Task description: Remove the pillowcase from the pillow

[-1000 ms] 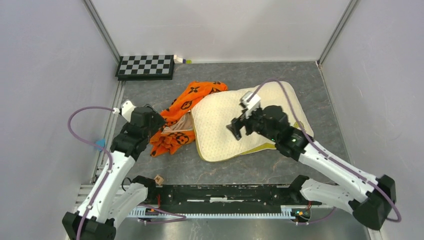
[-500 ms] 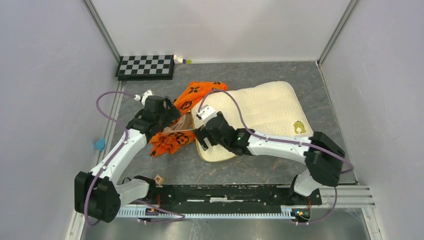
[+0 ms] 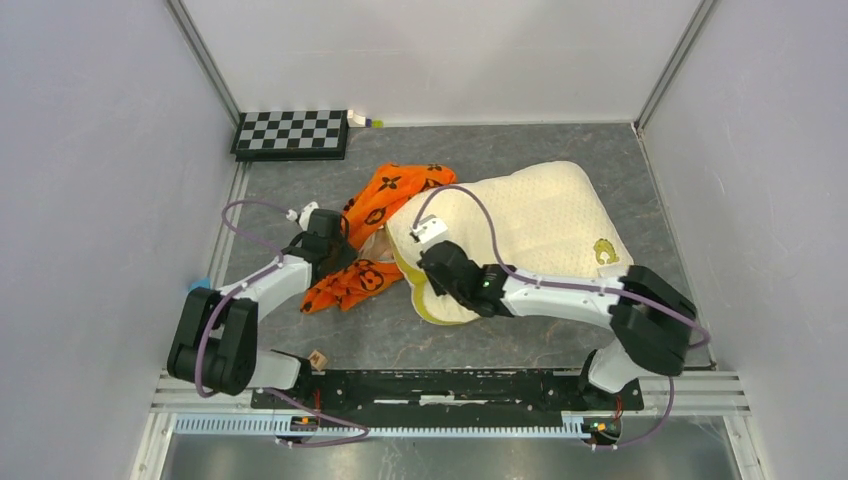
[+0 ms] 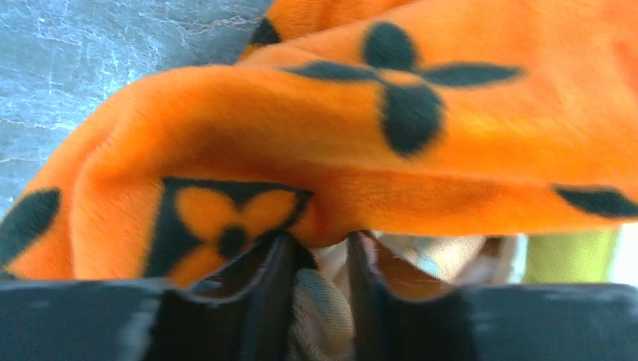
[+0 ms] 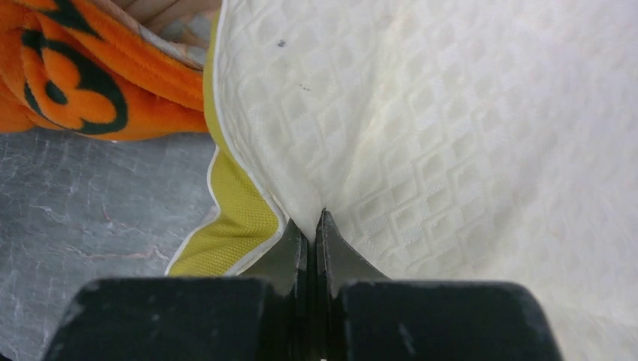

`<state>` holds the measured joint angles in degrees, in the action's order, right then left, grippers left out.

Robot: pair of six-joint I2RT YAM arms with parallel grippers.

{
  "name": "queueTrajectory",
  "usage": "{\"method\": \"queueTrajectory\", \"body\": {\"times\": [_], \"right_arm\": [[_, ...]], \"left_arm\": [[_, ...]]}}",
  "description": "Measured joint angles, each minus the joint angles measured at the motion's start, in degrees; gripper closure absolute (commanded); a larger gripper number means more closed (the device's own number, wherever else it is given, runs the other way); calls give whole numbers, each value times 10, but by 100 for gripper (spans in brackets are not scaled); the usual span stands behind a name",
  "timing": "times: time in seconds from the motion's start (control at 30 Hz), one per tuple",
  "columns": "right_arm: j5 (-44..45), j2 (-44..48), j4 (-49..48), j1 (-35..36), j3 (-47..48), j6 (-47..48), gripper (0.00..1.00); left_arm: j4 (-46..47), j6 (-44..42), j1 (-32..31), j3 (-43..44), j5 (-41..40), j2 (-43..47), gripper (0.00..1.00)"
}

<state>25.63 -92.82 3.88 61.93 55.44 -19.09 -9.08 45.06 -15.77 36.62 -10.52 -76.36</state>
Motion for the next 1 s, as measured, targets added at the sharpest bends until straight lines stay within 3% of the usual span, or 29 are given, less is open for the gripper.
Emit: {"method": "queueTrajectory", "body": {"times": [0.07, 0.27, 0.47, 0.8, 1.0], "right_arm": [[0, 43, 3, -9, -29, -2, 100], [-15, 233, 42, -100, -114, 6, 100], [18, 378, 96, -205, -120, 40, 100], [77, 369, 110, -257, -91, 55, 100], [63, 251, 113, -273, 30, 74, 100]], "left_arm": [[19, 11, 5, -7, 2, -24, 97], [45, 23, 27, 17, 18, -81, 98], [31, 61, 80, 25, 20, -85, 98], [-74, 117, 126, 57, -72, -8, 98], [-111, 106, 152, 190, -69, -15, 98]]}}
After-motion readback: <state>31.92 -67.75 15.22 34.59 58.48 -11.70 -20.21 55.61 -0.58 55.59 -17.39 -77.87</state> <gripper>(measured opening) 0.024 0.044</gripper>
